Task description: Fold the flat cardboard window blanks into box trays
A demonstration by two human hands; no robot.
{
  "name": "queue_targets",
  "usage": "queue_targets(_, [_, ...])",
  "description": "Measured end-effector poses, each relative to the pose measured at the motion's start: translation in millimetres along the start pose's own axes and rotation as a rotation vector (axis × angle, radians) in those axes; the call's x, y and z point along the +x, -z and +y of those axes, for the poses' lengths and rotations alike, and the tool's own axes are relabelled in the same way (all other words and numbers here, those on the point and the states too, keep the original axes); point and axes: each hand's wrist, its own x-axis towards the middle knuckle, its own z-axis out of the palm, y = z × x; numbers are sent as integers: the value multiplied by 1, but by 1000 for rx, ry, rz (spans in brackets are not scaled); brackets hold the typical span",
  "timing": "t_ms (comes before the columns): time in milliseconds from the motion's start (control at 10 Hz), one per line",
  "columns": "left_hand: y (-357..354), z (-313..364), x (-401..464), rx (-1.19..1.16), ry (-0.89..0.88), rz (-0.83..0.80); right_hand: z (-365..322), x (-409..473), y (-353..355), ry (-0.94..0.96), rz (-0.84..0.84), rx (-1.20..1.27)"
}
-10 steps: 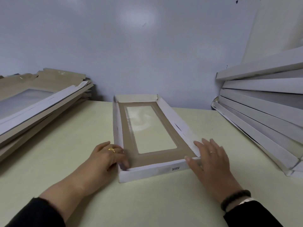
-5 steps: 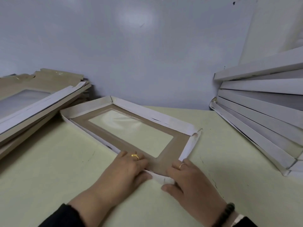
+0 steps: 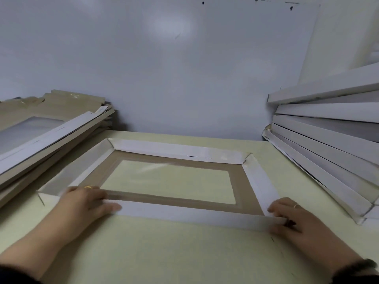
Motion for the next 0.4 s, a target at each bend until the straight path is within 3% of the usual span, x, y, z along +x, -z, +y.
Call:
queue_targets(200, [17, -39, -26, -60, 140, -16, 20, -5, 9, -92, 159, 31])
queue_targets(400, [5, -53, -37, -142, 160, 162, 10, -5, 5, -91, 180, -24])
